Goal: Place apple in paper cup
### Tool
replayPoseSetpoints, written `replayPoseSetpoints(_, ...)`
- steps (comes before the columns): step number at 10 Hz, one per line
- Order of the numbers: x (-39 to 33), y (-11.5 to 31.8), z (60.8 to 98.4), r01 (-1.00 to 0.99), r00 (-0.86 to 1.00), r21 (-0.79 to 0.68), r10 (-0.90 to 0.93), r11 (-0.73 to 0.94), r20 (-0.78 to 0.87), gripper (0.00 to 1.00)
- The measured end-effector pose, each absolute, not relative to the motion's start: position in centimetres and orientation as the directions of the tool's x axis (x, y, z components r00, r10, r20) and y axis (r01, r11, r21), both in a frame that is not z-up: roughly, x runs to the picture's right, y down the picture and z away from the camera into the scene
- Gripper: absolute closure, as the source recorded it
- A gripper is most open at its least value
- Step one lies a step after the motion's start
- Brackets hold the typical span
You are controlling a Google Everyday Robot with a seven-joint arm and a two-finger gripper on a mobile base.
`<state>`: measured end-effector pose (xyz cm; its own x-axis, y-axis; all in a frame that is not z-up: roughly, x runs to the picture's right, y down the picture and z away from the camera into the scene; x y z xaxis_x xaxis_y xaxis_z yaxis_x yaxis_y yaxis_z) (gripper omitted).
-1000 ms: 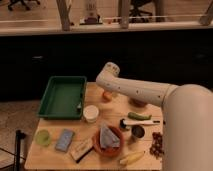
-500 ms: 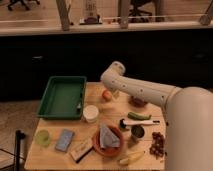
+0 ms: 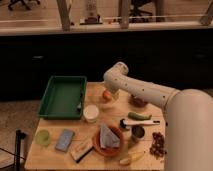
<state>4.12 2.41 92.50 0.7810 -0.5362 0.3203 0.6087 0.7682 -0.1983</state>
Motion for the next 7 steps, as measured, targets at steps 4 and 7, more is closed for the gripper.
replayPoseSetpoints(4, 4.7, 2.9, 93.9, 0.587, 0.790, -0.213, -0.495, 0.781, 0.361, 0.20)
replayPoseSetpoints(7, 4.6, 3.0, 94.8, 0.583, 0.790, -0.225, -0.480, 0.781, 0.382, 0.20)
